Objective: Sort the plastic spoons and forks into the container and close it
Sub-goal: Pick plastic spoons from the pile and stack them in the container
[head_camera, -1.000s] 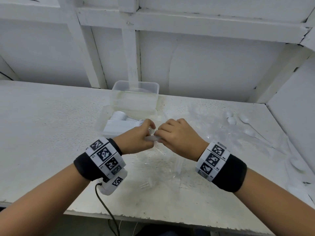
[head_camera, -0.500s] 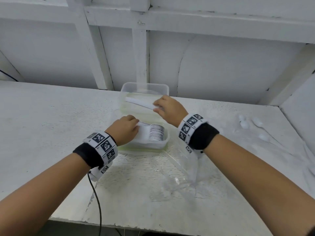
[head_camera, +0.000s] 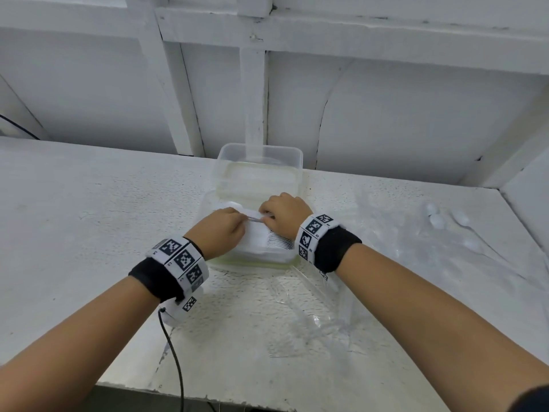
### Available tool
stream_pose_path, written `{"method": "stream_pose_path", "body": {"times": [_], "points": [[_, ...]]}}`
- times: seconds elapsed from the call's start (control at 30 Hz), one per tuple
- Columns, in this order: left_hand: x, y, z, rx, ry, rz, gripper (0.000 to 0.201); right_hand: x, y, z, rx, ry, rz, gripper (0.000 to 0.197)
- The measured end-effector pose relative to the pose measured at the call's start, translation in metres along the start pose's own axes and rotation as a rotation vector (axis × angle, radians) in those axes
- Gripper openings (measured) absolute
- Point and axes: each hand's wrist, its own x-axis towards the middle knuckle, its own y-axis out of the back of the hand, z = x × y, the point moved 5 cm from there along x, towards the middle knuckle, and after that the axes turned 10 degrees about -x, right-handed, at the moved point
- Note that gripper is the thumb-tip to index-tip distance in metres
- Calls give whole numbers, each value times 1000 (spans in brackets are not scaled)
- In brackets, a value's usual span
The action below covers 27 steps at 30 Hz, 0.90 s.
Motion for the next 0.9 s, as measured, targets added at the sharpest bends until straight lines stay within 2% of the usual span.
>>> {"method": "stream_pose_path", "body": {"times": [0.1,0.23,0.33,0.4,0.5,0.9], "points": [[-1,20,-5,-56,4,191,28,0,-1,1,64,-19,-37,31],[1,45,-33,-133,180,342,32,-2,0,0,117,-35,-27,30],[2,49,-50,-235,377,312,39,-2,1,1,160,-29,-17,30],[2,46,-56,-298,427,253,40,-2,1,0,173,-27,-14,30],[4,43,-59,-372,427,225,38,-2,0,-1,182,-27,-34,29],[4,42,-59,-353,455,227,36,-3,1,0,184,-3,-48,33]]}}
